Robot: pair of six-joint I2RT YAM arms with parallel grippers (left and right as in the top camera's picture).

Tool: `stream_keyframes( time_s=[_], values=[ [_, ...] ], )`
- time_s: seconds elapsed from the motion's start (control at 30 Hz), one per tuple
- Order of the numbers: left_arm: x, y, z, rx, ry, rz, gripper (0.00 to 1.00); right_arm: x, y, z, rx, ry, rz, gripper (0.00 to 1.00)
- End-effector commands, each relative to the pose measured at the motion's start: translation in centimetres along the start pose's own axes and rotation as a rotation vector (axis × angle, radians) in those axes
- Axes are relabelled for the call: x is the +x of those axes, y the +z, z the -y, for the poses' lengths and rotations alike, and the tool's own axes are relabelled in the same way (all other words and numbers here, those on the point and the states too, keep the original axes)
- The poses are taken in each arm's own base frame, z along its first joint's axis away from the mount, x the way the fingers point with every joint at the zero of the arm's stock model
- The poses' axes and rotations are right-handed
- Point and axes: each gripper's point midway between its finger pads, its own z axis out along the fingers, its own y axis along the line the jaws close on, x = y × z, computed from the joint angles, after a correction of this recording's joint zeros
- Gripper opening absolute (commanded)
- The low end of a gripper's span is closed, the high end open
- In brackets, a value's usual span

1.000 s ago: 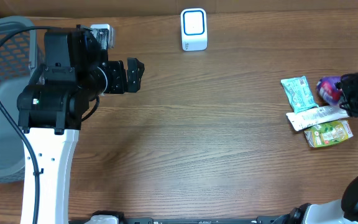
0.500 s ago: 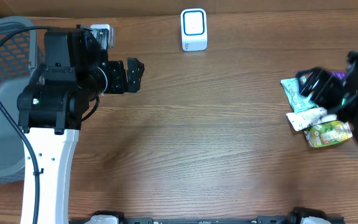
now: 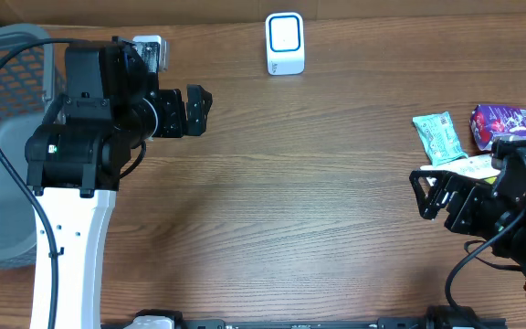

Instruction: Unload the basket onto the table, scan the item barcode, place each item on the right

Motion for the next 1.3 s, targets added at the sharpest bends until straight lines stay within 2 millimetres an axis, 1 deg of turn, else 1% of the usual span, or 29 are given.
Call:
stream_keyframes(
  time_s=[0.0,0.1,0.2,0.27,0.43,0.53,0.63,0.7,0.77,0.9,1.03,1.1,1.27],
  values=[
    [-0.5,-0.2,-0.2,-0.008,-0.014,0.015,1.00,-1.3,-0.3,0.4,0.040,-0.027,0.059,1.00],
    [-0.5,-0.2,-0.2,-0.008,-0.014,0.015,1.00,-2.7,-0.1,0.9,0.072,-0.040,0.121,1.00],
    [-0.5,-0.2,-0.2,-0.008,-0.014,0.015,1.00,-4.7,0.1,1.1,0.076,-0.092,0.233,1.00],
    [-0.5,-0.2,-0.2,-0.008,-0.014,0.015,0.99,-4.8,0.3,1.2,0.063,-0.188,0.302,1.00],
    [-0.5,-0.2,-0.2,-0.008,-0.014,0.015,1.00,-3.2,1.2,2.2,0.031,-0.264,0.448,1.00],
    [-0.5,-0.2,-0.2,-0.008,-0.014,0.015,1.00,-1.3,2.7,3.4,-0.008,-0.303,0.578,1.00],
    [-0.5,-0.2,-0.2,-0.007,-0.014,0.015,1.00,0.0,4.1,4.6,-0.028,-0.330,0.695,1.00],
    [-0.5,-0.2,-0.2,-0.008,-0.014,0.015,0.99,1.0,5.2,5.4,-0.042,-0.343,0.741,1.00],
    [-0.5,-0.2,-0.2,-0.008,-0.014,0.015,1.00,1.5,5.8,6.0,-0.046,-0.349,0.767,1.00],
    [-0.5,-0.2,-0.2,-0.008,-0.014,0.015,1.00,2.2,7.1,7.7,-0.010,-0.338,0.842,1.00],
    [-0.5,-0.2,-0.2,-0.008,-0.014,0.015,1.00,3.3,9.0,8.8,-0.002,-0.333,0.832,1.00],
    [-0.5,-0.2,-0.2,-0.007,-0.014,0.015,1.00,4.2,9.9,9.5,0.013,-0.322,0.778,1.00],
    [-0.5,-0.2,-0.2,-0.008,-0.014,0.015,0.99,4.3,10.1,9.6,0.017,-0.319,0.768,1.00]
  ],
)
